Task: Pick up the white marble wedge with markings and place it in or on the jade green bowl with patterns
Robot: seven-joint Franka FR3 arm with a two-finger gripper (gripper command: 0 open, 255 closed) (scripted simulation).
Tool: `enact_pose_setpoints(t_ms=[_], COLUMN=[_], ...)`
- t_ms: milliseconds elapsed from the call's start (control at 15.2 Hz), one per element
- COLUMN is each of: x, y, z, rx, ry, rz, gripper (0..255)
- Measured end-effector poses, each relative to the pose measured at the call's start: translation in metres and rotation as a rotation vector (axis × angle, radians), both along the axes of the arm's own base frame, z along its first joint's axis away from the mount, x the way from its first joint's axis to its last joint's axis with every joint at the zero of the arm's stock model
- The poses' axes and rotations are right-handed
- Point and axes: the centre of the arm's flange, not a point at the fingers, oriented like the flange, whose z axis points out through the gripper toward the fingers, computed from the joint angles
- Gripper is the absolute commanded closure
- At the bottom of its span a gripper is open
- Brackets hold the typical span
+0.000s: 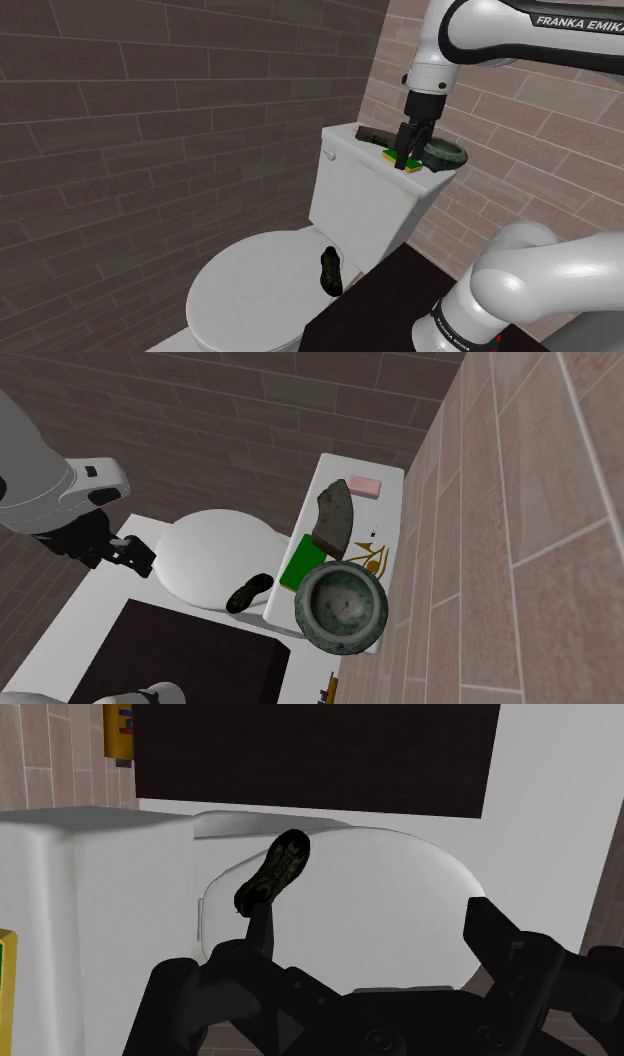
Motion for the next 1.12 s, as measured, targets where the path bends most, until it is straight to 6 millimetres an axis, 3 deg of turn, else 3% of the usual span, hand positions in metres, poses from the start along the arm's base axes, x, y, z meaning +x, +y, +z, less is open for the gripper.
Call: enact_pose_setpoints(t_ms=[198, 660, 1122], x=[0.011, 0.057, 0.109], y=[0.002, 0.004, -0.019], z=[-0.011, -0.073, -0.131], rx=[-0.055, -0.369, -0.693], ry=[-0.001, -0.013, -0.025], rz=[0.004, 0.034, 0.065], gripper=[0, 0, 0])
